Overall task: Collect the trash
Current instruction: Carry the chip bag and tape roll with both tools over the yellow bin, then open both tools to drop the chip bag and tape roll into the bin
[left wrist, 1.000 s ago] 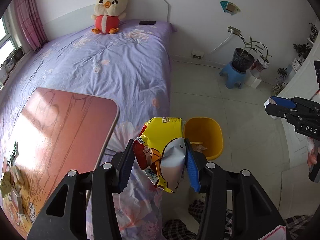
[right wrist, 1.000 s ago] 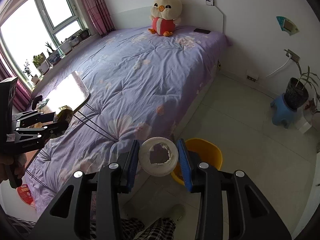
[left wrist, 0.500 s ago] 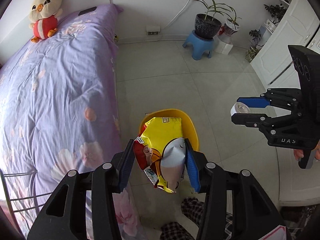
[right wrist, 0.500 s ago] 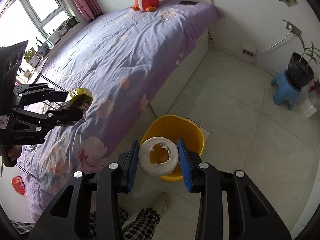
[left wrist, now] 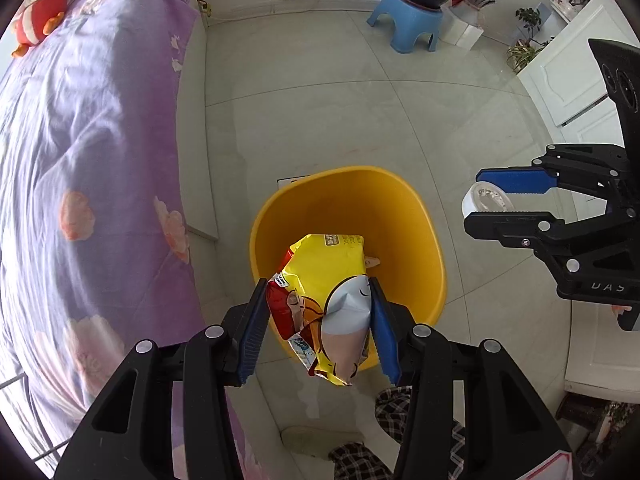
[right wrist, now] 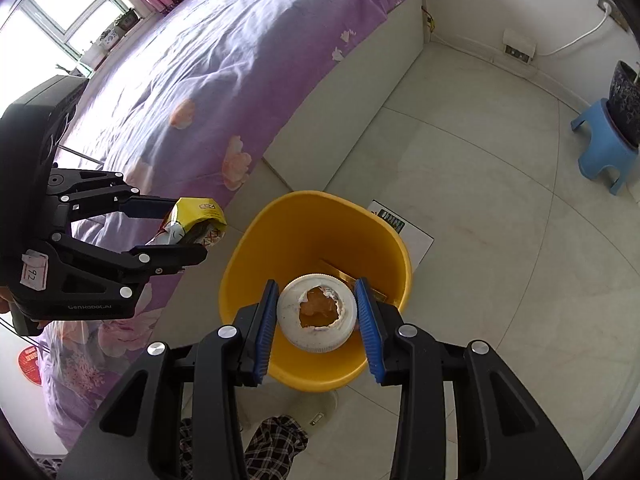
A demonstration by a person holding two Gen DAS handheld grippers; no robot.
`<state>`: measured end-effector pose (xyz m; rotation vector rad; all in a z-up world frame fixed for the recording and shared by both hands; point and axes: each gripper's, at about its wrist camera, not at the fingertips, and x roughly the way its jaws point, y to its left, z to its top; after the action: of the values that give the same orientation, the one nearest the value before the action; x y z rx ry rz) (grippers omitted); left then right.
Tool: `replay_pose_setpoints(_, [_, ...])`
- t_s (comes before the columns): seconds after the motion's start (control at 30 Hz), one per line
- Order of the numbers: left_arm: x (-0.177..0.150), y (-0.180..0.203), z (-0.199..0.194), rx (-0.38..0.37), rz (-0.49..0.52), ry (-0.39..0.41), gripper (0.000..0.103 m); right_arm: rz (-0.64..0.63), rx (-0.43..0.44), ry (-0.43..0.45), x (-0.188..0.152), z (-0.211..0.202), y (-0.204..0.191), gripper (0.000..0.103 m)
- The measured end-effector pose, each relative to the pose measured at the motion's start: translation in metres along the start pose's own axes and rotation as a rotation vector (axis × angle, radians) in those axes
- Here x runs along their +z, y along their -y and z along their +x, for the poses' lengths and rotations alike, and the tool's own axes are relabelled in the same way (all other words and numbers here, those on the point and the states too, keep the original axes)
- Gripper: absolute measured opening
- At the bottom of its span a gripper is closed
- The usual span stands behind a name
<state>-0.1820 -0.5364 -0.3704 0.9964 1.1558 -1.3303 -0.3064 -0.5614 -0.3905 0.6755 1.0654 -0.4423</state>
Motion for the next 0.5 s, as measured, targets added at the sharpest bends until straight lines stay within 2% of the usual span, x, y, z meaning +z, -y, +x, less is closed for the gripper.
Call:
replay_pose_setpoints(0.23, [0.009,0.001,0.025,0.0,-0.013,-0.004,0.047,-0.006,0.009,-0.028,-0.005,0.039,0.015,0.04])
replay_pose_setpoints(0.33, [0.009,0.003,0.028,0.014,-0.003,0.007,0.052,-0.01,0.004,-0.018,-0.007,0.046,0.016,0.041])
replay_pose_setpoints(0.37, [0.007,0.003,0.028,0.019,-0.001,0.009,0.059,-0.009,0.009,-0.019,-0.008,0.048,0.017,0.045])
replay_pose_setpoints(0.4, [0.006,0.003,0.03,0.026,0.0,0.016,0.065,-0.007,0.008,-0.017,-0.009,0.048,0.017,0.053])
replay_pose_setpoints(0.47, [0.005,0.003,0.031,0.029,-0.004,0.018,0.066,-0.008,-0.004,-0.005,-0.011,0.046,0.018,0.062])
replay_pose_setpoints(0.5, [0.005,0.002,0.031,0.028,-0.008,0.016,0.066,-0.005,-0.006,-0.002,-0.011,0.044,0.018,0.063])
